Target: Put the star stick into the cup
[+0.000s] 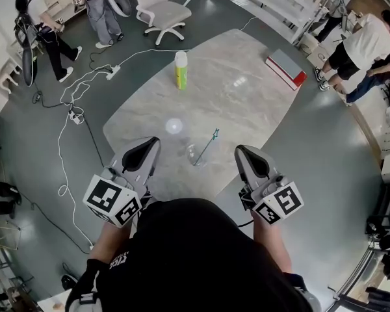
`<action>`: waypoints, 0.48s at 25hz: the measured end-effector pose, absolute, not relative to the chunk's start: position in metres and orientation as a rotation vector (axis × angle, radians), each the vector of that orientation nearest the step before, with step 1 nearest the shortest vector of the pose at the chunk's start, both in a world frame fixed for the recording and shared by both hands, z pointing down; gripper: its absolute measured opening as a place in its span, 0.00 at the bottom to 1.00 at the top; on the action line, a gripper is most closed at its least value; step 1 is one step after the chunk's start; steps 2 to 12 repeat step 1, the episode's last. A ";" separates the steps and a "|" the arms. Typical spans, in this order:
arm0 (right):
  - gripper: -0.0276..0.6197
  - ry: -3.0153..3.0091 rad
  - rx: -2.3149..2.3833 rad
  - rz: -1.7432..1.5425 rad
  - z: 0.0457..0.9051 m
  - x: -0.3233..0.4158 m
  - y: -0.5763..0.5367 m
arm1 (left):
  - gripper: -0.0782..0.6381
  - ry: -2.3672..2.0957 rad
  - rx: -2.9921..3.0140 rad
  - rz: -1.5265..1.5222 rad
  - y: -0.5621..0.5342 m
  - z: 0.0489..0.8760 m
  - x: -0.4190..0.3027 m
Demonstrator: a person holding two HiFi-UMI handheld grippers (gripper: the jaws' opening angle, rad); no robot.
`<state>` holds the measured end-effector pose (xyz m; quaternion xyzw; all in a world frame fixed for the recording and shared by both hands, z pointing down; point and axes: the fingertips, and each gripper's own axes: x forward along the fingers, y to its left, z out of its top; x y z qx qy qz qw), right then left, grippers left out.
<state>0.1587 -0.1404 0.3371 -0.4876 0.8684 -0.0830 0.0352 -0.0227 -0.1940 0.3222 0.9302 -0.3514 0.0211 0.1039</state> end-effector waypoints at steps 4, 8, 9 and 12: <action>0.06 2.670 -1.498 -0.257 0.337 0.158 -0.141 | 0.11 -1.036 2.741 0.063 -0.194 0.322 -0.023; 0.06 2.670 -1.498 -0.257 0.337 0.158 -0.141 | 0.11 -1.036 2.741 0.063 -0.194 0.322 -0.023; 0.06 2.670 -1.498 -0.257 0.337 0.158 -0.141 | 0.11 -1.036 2.741 0.063 -0.194 0.322 -0.023; 0.06 2.670 -1.498 -0.257 0.337 0.158 -0.141 | 0.11 -1.036 2.741 0.063 -0.194 0.322 -0.023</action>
